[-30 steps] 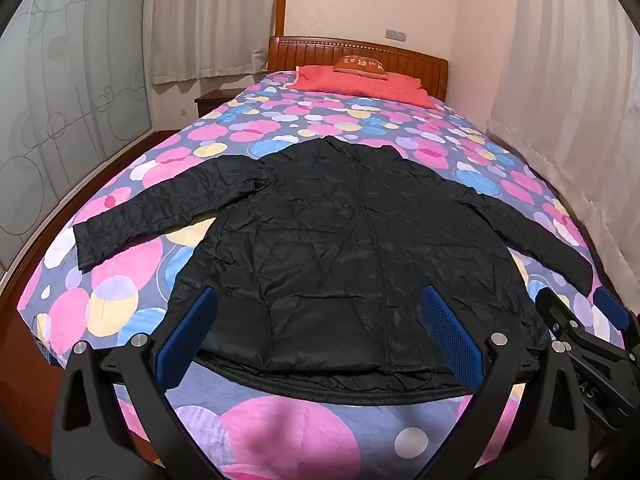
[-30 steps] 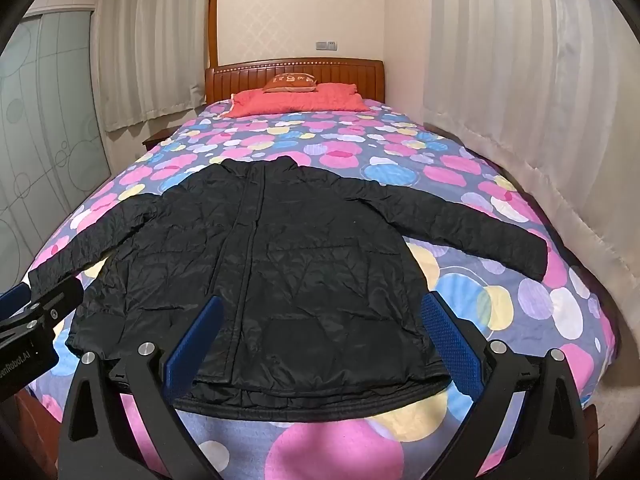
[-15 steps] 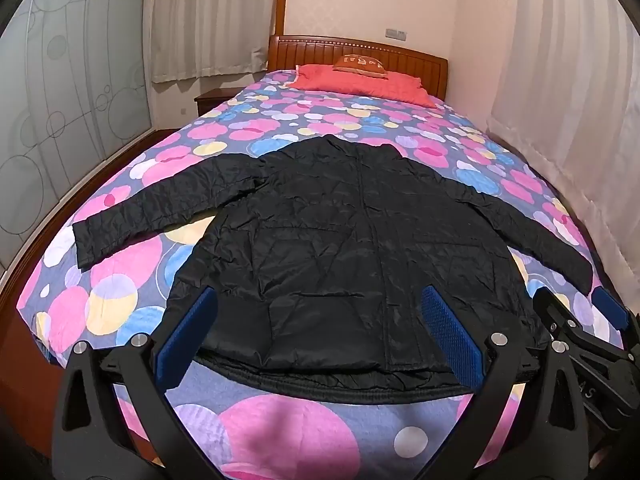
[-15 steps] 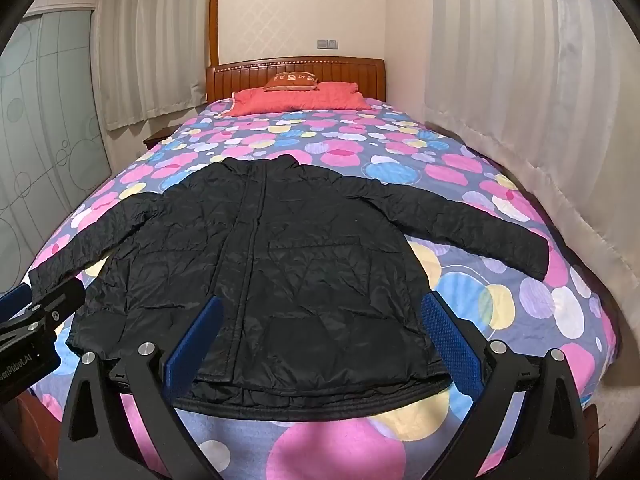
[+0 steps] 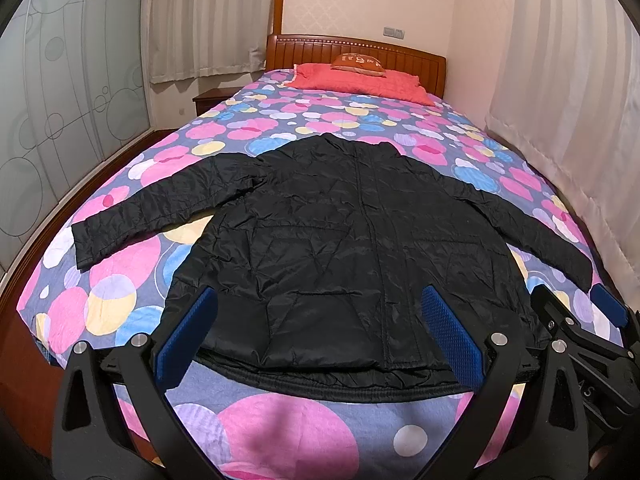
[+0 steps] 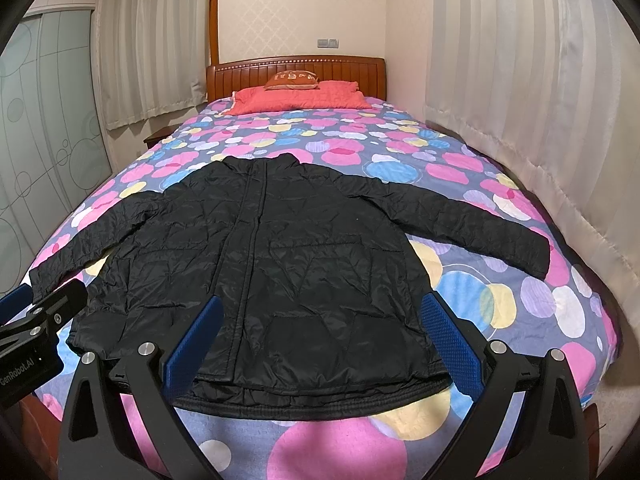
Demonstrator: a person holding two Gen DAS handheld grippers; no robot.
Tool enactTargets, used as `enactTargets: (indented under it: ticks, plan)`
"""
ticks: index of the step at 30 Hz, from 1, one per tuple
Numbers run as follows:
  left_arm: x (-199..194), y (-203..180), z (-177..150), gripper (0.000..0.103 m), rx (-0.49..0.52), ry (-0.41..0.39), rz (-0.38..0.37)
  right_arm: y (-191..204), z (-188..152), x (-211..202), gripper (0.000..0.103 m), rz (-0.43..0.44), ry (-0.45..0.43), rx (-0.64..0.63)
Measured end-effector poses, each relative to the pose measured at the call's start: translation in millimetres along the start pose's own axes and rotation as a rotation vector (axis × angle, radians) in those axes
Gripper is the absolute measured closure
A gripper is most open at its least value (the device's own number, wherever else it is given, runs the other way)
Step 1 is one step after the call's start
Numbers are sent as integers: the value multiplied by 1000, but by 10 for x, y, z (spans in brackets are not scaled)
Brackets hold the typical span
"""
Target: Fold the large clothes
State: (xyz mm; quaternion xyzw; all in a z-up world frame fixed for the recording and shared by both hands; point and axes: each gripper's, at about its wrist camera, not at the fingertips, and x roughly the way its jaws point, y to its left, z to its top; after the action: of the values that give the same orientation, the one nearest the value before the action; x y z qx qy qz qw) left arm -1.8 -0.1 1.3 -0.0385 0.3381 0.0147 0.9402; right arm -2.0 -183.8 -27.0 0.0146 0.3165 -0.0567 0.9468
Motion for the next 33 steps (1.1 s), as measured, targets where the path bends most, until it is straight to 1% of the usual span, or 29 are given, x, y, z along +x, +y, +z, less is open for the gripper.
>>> enactTargets:
  ticks: [33]
  plan:
    - [19,-7,4,2,3,8,1,14,-13,14,5,1,3,1]
